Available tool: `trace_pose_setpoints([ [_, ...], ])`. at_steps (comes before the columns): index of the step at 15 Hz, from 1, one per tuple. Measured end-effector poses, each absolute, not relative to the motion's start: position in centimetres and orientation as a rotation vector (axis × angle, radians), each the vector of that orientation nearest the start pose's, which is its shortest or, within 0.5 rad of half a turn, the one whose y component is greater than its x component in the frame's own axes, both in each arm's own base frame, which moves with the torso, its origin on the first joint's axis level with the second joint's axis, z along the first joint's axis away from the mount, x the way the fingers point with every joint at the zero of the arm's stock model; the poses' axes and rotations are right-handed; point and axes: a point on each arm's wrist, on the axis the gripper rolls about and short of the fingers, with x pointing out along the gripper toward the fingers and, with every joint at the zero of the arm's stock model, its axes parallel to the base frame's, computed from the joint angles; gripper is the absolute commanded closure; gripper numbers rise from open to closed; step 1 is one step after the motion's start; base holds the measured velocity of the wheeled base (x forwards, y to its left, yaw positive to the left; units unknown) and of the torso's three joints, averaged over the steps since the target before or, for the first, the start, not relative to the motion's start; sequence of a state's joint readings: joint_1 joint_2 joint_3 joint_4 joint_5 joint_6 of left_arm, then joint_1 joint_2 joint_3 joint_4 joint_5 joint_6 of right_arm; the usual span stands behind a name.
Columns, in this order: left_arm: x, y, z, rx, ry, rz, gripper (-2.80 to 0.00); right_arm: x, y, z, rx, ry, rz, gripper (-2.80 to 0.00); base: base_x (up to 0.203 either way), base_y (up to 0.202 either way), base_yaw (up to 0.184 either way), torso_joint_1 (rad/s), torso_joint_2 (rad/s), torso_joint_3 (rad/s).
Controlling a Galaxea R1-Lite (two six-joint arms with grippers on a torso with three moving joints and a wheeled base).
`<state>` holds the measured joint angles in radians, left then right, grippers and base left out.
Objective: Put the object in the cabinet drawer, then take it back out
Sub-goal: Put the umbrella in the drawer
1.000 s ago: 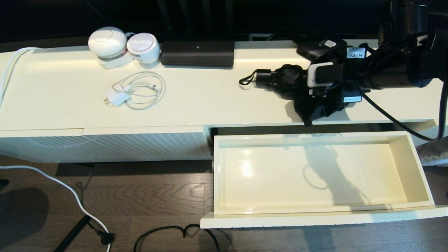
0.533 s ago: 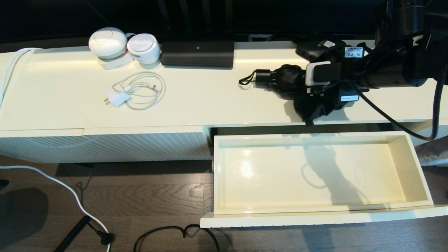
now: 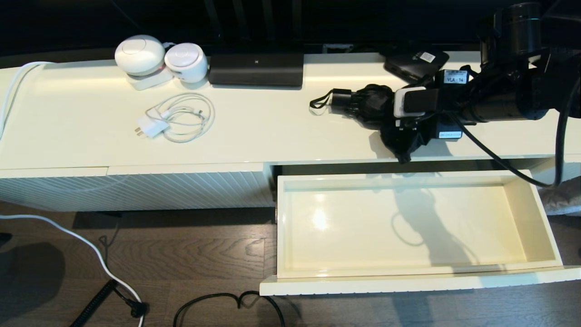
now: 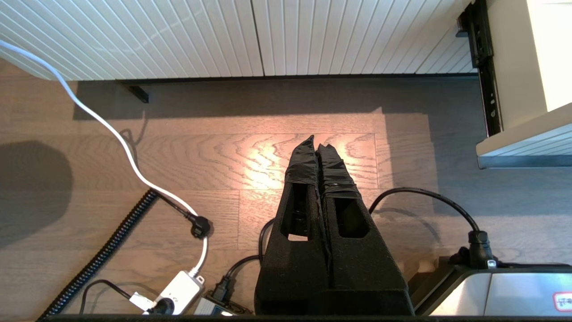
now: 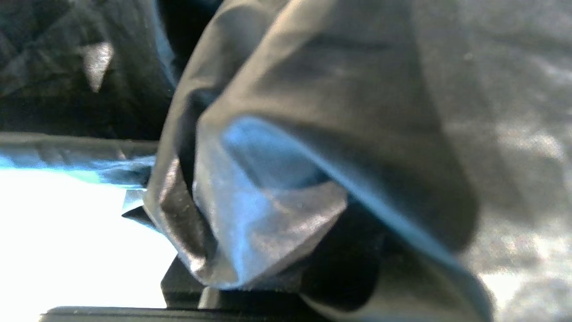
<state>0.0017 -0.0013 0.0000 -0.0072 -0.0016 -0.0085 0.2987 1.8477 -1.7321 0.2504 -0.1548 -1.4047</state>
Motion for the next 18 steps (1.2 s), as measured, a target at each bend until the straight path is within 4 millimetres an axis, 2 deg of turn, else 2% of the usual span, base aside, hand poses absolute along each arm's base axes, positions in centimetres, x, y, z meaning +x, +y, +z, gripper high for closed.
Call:
trace_pose_setpoints([
  [5, -2.3, 0.0, 7.6, -0.008, -0.009, 0.0, 0.0, 33.8, 10.2, 31.0, -1.471, 0.198, 0.379, 0.0, 0.0, 0.0, 0.0, 0.0, 0.0, 0.0],
  [9, -2.3, 0.0, 7.6, -0.009, -0.009, 0.0, 0.0, 32.2, 9.7, 31.4, -1.457, 0.202, 0.381, 0.0, 0.0, 0.0, 0.0, 0.0, 0.0, 0.0],
  [15, -2.3, 0.0, 7.6, -0.009, -0.009, 0.001, 0.0, 27.7, 8.8, 33.0, -1.414, 0.209, 0.395, 0.0, 0.0, 0.0, 0.0, 0.0, 0.0, 0.0],
  [18, -2.3, 0.0, 7.6, -0.009, -0.008, 0.0, 0.0, 24.7, 8.3, 32.4, -1.411, 0.223, 0.426, 0.0, 0.0, 0.0, 0.0, 0.0, 0.0, 0.0],
])
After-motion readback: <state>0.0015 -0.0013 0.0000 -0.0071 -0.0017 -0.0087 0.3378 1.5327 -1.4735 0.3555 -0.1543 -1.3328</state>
